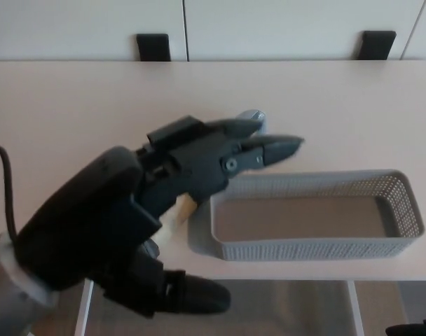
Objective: The robot walks towards a desk on which a shovel is kept on the left hand side and a container is kept on the right hand side. The robot picks up the shovel using its left hand and places it in the container.
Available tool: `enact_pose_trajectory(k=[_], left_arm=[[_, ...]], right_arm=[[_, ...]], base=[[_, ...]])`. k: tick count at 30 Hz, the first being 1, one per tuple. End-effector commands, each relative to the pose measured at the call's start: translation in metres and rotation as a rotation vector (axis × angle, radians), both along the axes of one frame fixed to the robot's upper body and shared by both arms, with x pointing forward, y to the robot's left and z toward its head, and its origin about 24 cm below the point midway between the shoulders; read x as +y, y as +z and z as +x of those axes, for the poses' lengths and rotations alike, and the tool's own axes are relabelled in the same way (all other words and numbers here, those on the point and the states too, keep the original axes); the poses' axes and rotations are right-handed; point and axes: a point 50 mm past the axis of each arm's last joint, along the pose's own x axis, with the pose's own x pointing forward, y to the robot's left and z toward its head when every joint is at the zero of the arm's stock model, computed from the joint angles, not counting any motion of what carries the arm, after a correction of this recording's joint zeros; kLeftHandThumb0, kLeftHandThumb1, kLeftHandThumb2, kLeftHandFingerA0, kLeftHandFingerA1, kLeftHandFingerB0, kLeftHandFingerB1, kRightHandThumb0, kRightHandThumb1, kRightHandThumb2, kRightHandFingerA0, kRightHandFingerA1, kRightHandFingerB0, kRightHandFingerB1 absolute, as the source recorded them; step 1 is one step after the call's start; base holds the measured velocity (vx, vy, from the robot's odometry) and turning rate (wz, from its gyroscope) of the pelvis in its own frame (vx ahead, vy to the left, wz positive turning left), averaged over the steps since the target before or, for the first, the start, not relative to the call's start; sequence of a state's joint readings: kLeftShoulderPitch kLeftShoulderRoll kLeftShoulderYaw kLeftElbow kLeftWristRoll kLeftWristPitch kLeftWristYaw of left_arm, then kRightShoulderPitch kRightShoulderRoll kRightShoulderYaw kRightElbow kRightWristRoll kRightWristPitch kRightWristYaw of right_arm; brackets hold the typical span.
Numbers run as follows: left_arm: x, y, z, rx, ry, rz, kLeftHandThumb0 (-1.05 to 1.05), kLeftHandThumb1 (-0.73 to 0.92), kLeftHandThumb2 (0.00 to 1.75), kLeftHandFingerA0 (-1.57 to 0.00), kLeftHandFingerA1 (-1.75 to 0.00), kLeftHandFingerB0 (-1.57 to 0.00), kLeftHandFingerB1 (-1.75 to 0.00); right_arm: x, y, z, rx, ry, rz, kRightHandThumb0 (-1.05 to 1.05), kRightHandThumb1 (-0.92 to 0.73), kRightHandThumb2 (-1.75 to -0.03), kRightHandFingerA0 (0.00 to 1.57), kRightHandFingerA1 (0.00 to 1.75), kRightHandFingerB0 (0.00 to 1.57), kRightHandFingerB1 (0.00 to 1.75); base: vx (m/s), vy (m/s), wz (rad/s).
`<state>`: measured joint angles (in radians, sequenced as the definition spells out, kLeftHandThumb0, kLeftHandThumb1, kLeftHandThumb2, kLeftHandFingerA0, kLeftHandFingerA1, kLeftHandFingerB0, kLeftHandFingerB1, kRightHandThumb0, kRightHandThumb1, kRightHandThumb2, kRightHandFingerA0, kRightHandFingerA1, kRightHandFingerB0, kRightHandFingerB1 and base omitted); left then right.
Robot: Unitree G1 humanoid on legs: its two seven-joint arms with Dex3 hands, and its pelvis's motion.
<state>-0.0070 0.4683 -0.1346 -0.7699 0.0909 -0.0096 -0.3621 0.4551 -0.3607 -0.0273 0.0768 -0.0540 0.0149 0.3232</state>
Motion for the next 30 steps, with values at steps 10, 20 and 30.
enact_pose_trajectory(k=[10, 20, 30], left_arm=[[0.047, -0.082, 0.074, 0.008, 0.776, 0.496, -0.38, 0.29, 0.69, 0.0, -0.25, -0.03, -0.23], [0.035, -0.118, 0.069, 0.092, 0.765, 0.509, -0.37, 0.32, 0.51, 0.0, -0.21, -0.06, -0.24], [0.027, -0.131, 0.068, 0.118, 0.761, 0.548, -0.35, 0.33, 0.51, 0.0, -0.15, -0.02, -0.25]], right_arm=[[-0.004, 0.001, 0.0, 0.015, 0.03, -0.028, -0.27, -0.63, -0.58, 0.62, 0.55, 0.42, 0.45], [-0.003, 0.004, -0.001, 0.009, 0.039, -0.032, -0.24, -0.62, -0.57, 0.62, 0.55, 0.43, 0.45], [-0.004, 0.003, -0.002, 0.014, 0.058, -0.037, -0.25, -0.63, -0.58, 0.61, 0.53, 0.43, 0.45]], base=[[0.0, 0.0, 0.0], [0.0, 0.0, 0.0], [0.0, 0.0, 0.0]])
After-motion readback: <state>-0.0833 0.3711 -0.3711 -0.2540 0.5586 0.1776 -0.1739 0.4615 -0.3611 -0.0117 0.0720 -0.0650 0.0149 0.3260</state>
